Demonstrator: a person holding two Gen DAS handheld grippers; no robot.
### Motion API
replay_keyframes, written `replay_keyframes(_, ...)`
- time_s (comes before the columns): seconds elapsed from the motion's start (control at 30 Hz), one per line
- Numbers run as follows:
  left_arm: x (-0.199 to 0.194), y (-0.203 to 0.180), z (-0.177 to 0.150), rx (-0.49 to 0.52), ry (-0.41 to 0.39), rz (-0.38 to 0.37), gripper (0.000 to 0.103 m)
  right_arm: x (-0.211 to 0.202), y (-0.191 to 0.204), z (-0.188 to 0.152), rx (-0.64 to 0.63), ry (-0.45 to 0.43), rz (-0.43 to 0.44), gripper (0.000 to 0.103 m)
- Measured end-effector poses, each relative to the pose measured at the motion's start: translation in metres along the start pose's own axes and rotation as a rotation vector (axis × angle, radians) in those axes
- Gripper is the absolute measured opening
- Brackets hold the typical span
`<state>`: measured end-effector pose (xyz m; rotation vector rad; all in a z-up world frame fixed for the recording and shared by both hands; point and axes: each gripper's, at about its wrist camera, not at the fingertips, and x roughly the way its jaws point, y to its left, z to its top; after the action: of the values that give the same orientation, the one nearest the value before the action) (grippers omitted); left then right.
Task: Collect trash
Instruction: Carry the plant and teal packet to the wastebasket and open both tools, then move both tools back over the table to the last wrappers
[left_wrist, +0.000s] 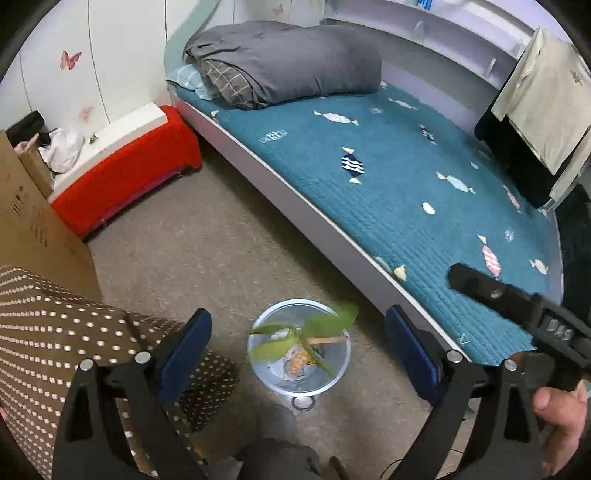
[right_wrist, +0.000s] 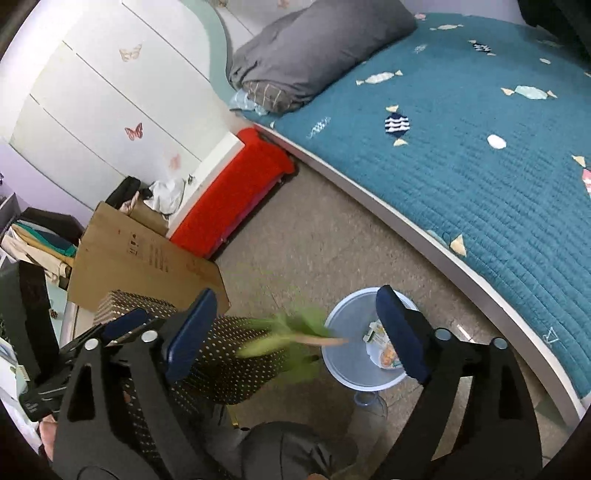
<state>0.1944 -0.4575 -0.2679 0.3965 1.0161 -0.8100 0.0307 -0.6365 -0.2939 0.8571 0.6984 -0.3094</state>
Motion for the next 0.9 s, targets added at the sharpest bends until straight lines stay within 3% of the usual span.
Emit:
replay_keyframes(0.17,-0.019,0.008,-0.004,-0.012,-0.031,0.021,0.093,-0.006,0.009,-0.001,-0.011,-0.018,-0.014,0.097)
replay_keyframes(0.6,-0.091,0.027,-0.024,-0.058,-0.151,0.016,0.094,-0.036,0.064,-0.009,-0.09,-0.043,-0.004,0.097)
replay_keyframes(0.9,-0.148,0.048,-0.044,-0.098,-0.25,0.052,0.094,-0.053,0.117,-0.015,-0.178,-0.052,0.025,0.097)
